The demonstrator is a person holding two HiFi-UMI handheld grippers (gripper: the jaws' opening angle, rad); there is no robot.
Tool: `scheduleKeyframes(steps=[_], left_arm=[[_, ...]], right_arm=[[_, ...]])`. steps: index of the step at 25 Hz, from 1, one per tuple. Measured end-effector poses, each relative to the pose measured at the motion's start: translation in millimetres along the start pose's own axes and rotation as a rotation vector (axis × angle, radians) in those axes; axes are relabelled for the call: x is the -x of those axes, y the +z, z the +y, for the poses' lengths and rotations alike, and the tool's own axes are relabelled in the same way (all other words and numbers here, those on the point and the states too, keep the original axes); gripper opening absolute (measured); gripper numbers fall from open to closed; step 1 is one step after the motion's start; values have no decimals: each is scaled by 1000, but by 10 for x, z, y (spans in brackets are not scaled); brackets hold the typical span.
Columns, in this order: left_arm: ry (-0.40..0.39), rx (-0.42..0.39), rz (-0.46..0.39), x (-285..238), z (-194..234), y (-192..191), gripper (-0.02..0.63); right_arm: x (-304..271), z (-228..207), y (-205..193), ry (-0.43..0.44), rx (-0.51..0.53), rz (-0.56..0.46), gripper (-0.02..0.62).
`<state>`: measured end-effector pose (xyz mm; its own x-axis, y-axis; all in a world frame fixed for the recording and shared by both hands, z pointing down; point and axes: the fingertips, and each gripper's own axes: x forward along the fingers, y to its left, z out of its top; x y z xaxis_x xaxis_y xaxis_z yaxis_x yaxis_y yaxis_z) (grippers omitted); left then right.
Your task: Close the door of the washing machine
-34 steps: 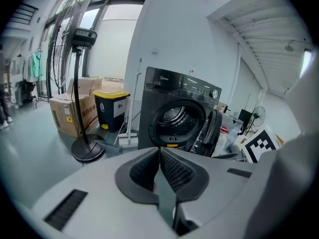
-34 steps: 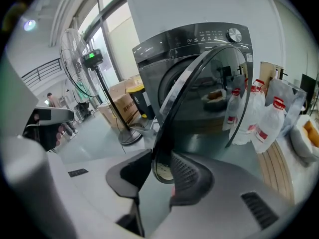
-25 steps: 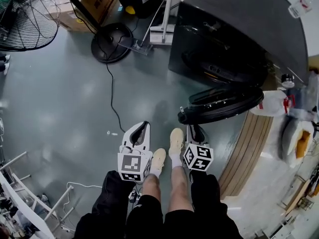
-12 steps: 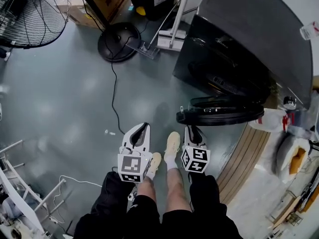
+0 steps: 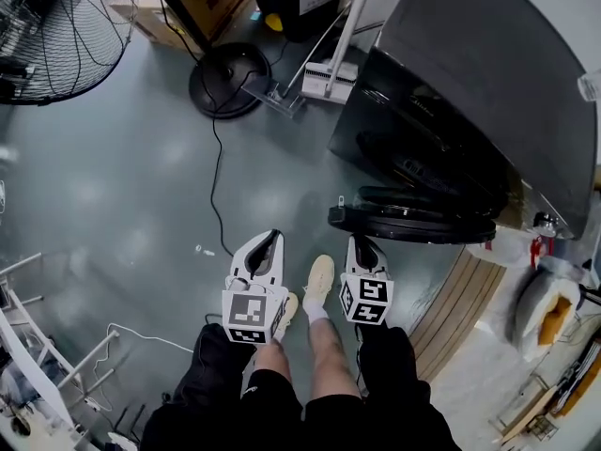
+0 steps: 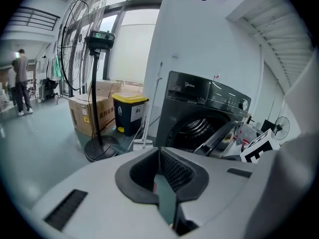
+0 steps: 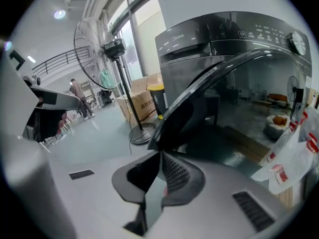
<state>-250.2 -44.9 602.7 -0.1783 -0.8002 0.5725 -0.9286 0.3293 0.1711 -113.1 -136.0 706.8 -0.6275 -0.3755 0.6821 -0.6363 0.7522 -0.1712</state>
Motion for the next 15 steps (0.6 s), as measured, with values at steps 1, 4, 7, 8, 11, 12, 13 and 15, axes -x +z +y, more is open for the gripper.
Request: scheduleKeyframes(steps=[1,4,7,8,11,12,13,15], left_arm=[[4,1,-1,-34,8,22,31],[18,4,-5,-129,41,82,31],[24,5,-5,-203,78,147,31],[25,6,-5,-220,93,165,31],[32,9,-7,-277,153,217,31],[34,10,-9,-304,169,233,31],[36,11,-10,-334,181,248,31],[39,12,-10,-400,201,268,31]], right_arm=[[-38,-17,40,1,9,-5,32],[-151,-80,167,-3,20,-20,25],[-258,-130,306,-10,20,-36,20],[-288,-142,348,-13,20,-41,20],[-390,-183,474,-23,27,-54,18],[-428,-205,515,-25,33,-58,18],[-466,-229,552,-27,41,-60,18],[-539,-280,614,-29,54,-63,18]])
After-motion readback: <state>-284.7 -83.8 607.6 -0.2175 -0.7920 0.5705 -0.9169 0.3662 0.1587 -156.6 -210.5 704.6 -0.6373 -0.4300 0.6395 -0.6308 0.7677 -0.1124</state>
